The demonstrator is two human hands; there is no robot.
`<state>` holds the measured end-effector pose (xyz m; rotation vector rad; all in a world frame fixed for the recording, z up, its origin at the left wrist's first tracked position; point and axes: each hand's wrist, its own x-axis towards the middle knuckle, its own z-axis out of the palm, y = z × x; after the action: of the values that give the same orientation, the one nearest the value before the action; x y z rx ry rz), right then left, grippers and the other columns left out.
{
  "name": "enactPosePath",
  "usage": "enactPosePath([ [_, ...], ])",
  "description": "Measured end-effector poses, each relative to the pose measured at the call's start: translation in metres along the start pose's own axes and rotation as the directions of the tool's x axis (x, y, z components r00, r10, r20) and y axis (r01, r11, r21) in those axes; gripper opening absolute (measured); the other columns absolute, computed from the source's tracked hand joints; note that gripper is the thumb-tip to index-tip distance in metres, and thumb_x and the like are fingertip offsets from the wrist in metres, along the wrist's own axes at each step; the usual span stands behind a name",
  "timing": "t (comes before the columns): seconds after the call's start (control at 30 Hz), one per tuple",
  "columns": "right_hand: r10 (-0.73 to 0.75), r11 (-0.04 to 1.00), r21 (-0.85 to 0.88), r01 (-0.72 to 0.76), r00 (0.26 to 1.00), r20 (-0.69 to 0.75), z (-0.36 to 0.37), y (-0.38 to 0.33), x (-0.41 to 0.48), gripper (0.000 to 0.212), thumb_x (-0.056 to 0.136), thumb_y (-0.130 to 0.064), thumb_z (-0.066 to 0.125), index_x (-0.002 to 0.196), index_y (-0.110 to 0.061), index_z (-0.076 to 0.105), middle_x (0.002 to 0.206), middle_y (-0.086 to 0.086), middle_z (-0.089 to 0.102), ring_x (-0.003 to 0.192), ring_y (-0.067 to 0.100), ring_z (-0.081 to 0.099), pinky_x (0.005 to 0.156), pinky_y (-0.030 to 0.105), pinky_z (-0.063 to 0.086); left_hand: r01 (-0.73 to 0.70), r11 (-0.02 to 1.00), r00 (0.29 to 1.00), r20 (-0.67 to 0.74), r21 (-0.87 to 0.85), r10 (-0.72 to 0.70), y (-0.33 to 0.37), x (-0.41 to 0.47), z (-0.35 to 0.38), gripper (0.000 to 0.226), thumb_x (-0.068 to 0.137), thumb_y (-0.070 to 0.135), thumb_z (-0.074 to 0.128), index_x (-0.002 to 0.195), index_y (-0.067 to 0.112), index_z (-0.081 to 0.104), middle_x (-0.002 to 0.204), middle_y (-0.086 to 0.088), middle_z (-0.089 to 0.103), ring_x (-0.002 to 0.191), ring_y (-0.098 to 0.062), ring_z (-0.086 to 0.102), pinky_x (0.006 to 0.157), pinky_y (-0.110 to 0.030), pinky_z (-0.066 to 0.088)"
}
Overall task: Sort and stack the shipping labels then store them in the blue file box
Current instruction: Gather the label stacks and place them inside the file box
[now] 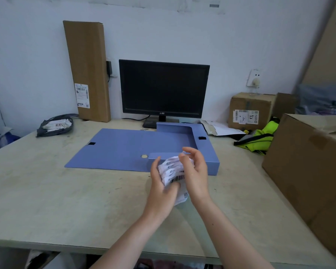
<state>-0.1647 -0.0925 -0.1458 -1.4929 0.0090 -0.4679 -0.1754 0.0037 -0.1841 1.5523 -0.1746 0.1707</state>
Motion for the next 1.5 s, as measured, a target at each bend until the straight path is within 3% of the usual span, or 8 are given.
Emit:
enactPosePath([
  [0.17, 0.064, 0.997, 0.035, -0.065, 0.998, 0.019, -0.004, 0.006, -0.001, 0.020, 0.095, -0.028, 0.054, 0.114, -0.022, 0.058, 0.107, -0.011, 0.062, 0.089, -0.009, 0.061, 0.081, 0.013, 0.047, -0.003, 1.000, 1.000, -0.011, -0.001, 0.003, 0.004, 0.001, 0.002, 0.093, 0.071, 0.018, 0.065, 0.138, 0.045, 0.007, 0.123, 0.015, 0.054, 0.107, 0.002, 0.060, 0.087, -0.019, 0.047],
  [0.43, 0.084, 0.996, 0.022, -0.085, 0.996, 0.021, -0.011, 0.007, 0.000, 0.022, 0.099, -0.027, 0.047, 0.115, -0.022, 0.060, 0.109, -0.015, 0.061, 0.097, -0.007, 0.058, 0.075, 0.011, 0.045, -0.011, 0.998, 0.976, 0.217, 0.070, -0.004, 0.007, 0.006, -0.010, 0.112, 0.073, -0.009, 0.061, 0.138, 0.047, -0.012, 0.127, 0.020, 0.041, 0.105, 0.008, 0.059, 0.077, -0.016, 0.051],
  [0.53, 0.119, 0.993, 0.013, -0.120, 0.990, 0.072, -0.012, 0.006, 0.002, 0.027, 0.098, -0.034, 0.047, 0.116, -0.021, 0.062, 0.108, -0.017, 0.061, 0.086, -0.020, 0.056, 0.070, 0.002, 0.042, 0.010, 0.993, 0.979, 0.200, 0.115, -0.033, 0.005, 0.005, -0.013, 0.095, 0.075, -0.005, 0.054, 0.142, 0.042, 0.006, 0.130, 0.011, 0.049, 0.110, -0.006, 0.060, 0.084, -0.023, 0.053],
  [0.67, 0.235, 0.971, 0.042, -0.237, 0.971, 0.039, -0.010, 0.011, 0.005, 0.046, 0.080, -0.055, 0.048, 0.103, -0.019, 0.065, 0.117, 0.007, 0.066, 0.109, 0.021, 0.061, 0.093, 0.035, 0.046, 0.053, 0.997, 0.999, -0.006, 0.053, -0.053, 0.003, 0.014, -0.015, 0.059, 0.081, -0.010, 0.051, 0.125, 0.029, 0.044, 0.119, 0.004, 0.061, 0.101, -0.004, 0.062, 0.076, -0.019, 0.052],
  [0.83, 0.308, 0.936, 0.121, -0.331, 0.935, 0.177, -0.020, 0.019, -0.001, 0.042, 0.093, -0.042, 0.035, 0.096, -0.013, 0.065, 0.091, 0.006, 0.070, 0.083, 0.022, 0.066, 0.061, 0.027, 0.049, 0.135, 0.991, 0.989, 0.056, 0.002, -0.135, 0.000, 0.008, -0.011, 0.059, 0.068, 0.010, 0.053, 0.122, 0.031, 0.042, 0.118, 0.001, 0.061, 0.107, -0.014, 0.062, 0.090, -0.040, 0.055],
  [1.13, 0.246, 0.963, 0.063, -0.262, 0.950, 0.190, -0.014, 0.012, -0.006, 0.050, 0.095, -0.049, 0.033, 0.108, -0.013, 0.065, 0.108, 0.002, 0.071, 0.094, 0.015, 0.068, 0.076, 0.028, 0.054, 0.086, 0.995, 0.991, 0.109, -0.043, -0.081, 0.008, 0.007, -0.010, 0.074, 0.063, 0.016, 0.062, 0.128, 0.035, 0.032, 0.116, 0.006, 0.057, 0.100, -0.008, 0.064, 0.072, -0.031, 0.058],
  [1.27, 0.126, 0.991, 0.051, -0.127, 0.992, 0.022, -0.009, 0.008, -0.005, 0.032, 0.095, -0.041, 0.053, 0.119, -0.021, 0.056, 0.108, -0.013, 0.060, 0.090, -0.011, 0.058, 0.077, 0.011, 0.044, -0.008, 0.998, 0.998, -0.058, -0.062, 0.004, 0.014, 0.006, -0.006, 0.084, 0.058, 0.053, 0.069, 0.131, 0.033, 0.035, 0.118, 0.021, 0.051, 0.097, 0.018, 0.054, 0.077, -0.006, 0.044],
  [1.5, 0.066, 0.998, 0.008, -0.065, 0.992, -0.110, 0.010, 0.013, 0.000, 0.012, 0.087, -0.019, 0.068, 0.098, -0.013, 0.064, 0.088, -0.009, 0.065, 0.080, -0.001, 0.060, 0.069, 0.010, 0.045, -0.064, 0.996, 0.931, -0.364, -0.065, 0.036, 0.021, 0.015, 0.016, 0.018, 0.087, 0.021, 0.068, 0.102, 0.016, 0.059, 0.093, 0.013, 0.062, 0.076, 0.015, 0.057, 0.066, -0.002, 0.040],
])
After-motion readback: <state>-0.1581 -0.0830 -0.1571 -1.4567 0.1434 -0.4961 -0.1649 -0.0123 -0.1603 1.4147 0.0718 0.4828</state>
